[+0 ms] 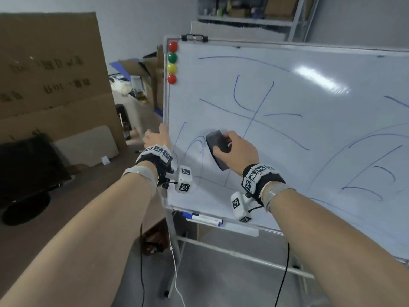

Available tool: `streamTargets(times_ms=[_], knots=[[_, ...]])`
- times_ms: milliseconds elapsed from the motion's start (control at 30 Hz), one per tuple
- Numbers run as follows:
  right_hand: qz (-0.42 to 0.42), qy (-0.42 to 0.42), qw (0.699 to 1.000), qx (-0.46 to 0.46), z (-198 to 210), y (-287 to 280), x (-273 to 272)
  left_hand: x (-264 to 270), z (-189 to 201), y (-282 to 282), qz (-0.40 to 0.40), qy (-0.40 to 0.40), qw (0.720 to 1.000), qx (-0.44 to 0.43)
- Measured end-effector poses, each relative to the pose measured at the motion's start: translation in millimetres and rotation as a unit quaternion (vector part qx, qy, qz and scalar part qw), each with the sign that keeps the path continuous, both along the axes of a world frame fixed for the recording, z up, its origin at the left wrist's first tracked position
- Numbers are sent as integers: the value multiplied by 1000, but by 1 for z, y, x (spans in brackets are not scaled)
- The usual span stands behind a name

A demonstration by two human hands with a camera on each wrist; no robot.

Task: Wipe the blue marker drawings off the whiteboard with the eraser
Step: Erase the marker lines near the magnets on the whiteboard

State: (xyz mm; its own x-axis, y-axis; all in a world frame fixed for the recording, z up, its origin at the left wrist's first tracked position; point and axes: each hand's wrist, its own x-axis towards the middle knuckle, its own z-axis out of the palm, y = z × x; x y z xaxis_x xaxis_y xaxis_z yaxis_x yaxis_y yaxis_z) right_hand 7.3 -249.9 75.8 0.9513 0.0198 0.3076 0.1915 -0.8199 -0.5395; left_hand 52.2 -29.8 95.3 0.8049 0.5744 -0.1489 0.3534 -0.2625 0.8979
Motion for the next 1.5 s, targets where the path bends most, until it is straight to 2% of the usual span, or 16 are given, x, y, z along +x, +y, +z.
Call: streamTargets(times_ms=[200, 300, 433, 533, 700, 833, 900, 1000, 1067, 1133, 1233, 1300, 1400, 1500], knots=[[-36, -149, 988, -8, 79, 26, 37, 28, 71, 24, -80, -60, 994, -47], [-67, -179, 981, -38, 109, 38, 54, 45, 96, 29, -100, -85, 986, -102], [-100, -224, 961, -131, 139, 47, 67, 57, 145, 32, -141, -127, 977, -95], [-115, -252, 947, -165, 155, 54, 79, 70, 165, 35, -186, -145, 965, -119], [-131, -289, 931, -182, 176, 59, 98, 91, 154, 38, -271, -105, 953, -83], [-132, -294, 932, -166, 166, 65, 107, 99, 142, 41, -276, -90, 956, -50], [-101, -276, 942, -162, 148, 72, 109, 101, 137, 41, -262, -98, 959, -41], [-16, -233, 949, -211, 118, 82, 105, 104, 130, 37, -247, -102, 962, -49], [7, -222, 946, -235, 116, 80, 105, 108, 127, 34, -239, -108, 963, -54], [-12, -234, 942, -238, 129, 72, 109, 112, 123, 31, -232, -111, 963, -75], [-106, -280, 945, -130, 155, 55, 114, 114, 117, 25, -222, -132, 962, -88], [-130, -289, 945, -83, 158, 51, 117, 118, 114, 26, -222, -131, 963, -75], [-83, -256, 958, -99, 135, 61, 112, 124, 110, 28, -214, -129, 966, -68], [-4, -208, 965, -162, 105, 64, 102, 123, 110, 27, -219, -122, 966, -68]])
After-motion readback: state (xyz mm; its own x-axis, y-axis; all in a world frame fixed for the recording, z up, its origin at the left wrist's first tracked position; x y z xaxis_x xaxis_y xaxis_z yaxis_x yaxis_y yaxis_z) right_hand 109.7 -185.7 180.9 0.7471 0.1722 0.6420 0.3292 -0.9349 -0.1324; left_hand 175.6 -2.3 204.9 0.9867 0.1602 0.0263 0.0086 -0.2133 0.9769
